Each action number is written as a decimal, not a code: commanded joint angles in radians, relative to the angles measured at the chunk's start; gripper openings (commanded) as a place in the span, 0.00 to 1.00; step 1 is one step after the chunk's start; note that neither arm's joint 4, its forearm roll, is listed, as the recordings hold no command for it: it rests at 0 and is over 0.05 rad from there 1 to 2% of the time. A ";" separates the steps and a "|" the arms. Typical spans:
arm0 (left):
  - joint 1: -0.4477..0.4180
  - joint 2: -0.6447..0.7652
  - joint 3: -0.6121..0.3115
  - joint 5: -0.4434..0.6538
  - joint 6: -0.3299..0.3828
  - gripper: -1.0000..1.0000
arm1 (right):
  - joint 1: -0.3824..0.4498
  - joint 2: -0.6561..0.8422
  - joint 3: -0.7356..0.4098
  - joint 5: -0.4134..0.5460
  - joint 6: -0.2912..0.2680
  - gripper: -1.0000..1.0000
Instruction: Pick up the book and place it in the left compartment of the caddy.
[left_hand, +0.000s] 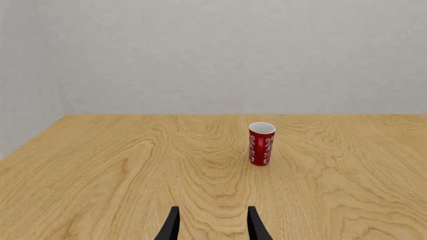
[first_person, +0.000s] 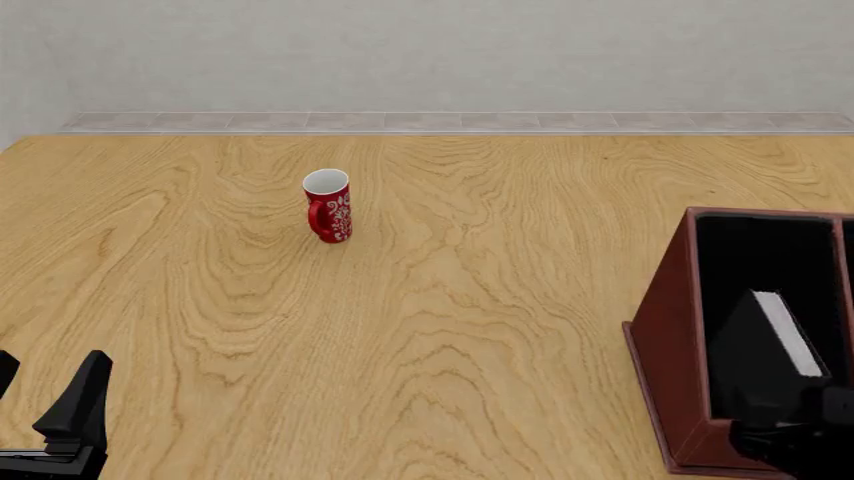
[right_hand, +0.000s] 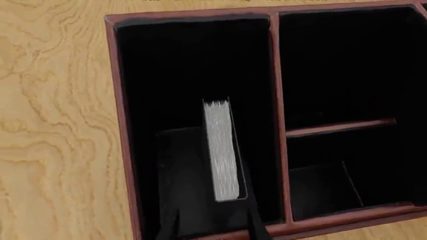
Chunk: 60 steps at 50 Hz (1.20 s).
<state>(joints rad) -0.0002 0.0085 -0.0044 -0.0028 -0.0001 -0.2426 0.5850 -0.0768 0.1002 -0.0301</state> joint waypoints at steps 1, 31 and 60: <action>0.000 0.000 0.000 0.000 0.000 1.00 | 0.006 -0.029 -0.020 0.042 -0.012 1.00; 0.000 0.000 0.000 0.000 0.000 1.00 | 0.017 -0.192 -0.264 0.317 -0.017 1.00; 0.000 0.000 0.000 0.000 0.000 1.00 | 0.012 -0.226 -0.444 0.426 -0.032 1.00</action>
<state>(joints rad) -0.0003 0.0084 -0.0044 -0.0028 -0.0001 -0.2294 0.3661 -0.4544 0.4900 -0.0555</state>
